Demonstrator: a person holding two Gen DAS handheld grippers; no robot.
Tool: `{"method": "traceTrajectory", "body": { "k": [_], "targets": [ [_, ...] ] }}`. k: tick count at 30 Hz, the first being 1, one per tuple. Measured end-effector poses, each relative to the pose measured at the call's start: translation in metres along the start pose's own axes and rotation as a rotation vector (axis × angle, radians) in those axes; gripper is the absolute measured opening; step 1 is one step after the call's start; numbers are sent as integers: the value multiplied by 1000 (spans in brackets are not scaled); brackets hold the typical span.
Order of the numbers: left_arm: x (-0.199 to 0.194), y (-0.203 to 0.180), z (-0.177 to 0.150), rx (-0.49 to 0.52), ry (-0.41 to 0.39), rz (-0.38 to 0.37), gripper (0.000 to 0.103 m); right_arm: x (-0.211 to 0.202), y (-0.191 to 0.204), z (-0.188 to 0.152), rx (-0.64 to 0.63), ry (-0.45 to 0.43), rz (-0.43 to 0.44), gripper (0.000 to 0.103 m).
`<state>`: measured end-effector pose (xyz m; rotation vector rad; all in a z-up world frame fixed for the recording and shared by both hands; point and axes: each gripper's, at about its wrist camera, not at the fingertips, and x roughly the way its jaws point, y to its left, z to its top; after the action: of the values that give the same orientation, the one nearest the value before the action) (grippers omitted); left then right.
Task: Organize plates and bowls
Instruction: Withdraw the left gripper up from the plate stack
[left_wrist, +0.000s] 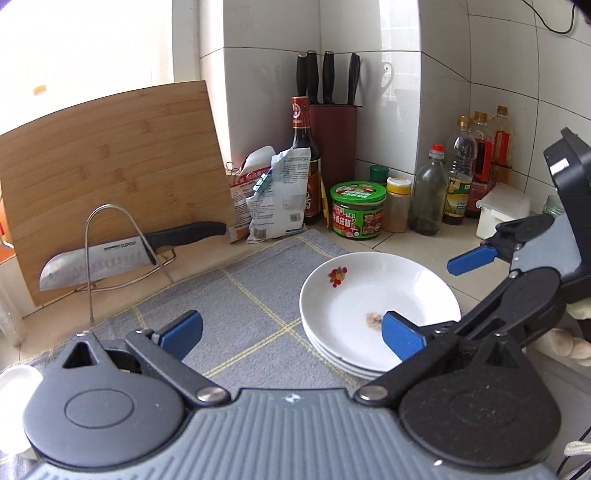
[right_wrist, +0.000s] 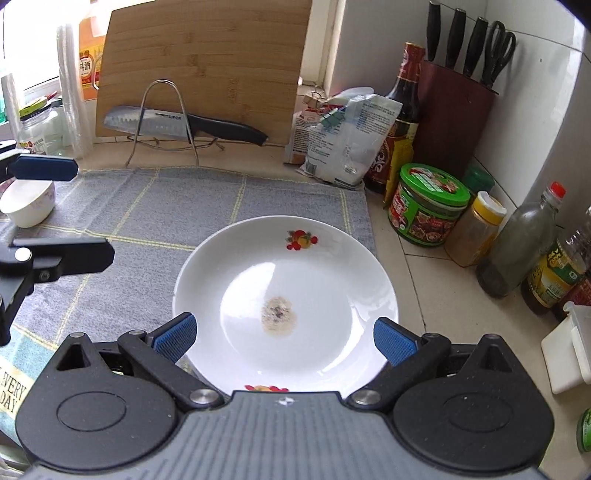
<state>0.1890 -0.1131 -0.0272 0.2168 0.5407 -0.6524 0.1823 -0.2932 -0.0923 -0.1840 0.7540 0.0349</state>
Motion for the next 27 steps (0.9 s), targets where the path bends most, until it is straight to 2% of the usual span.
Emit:
{"method": "traceTrajectory", "body": {
  "k": [6,15,19,27],
  "targets": [
    [-39,37,-41,-62,55,-48,102,-8,66,3,-39,1,-3,103],
    [-114,90,-91,-48,76,-34,102,-9,168,-8,-125,10,79,103],
    [-142,117,-105,-63,76,27,102,-5,200,-8,-164,3,129,103],
    [-178,164,-147,-55,142,154,102,11,255,-9,-280,0,243,103]
  ]
}}
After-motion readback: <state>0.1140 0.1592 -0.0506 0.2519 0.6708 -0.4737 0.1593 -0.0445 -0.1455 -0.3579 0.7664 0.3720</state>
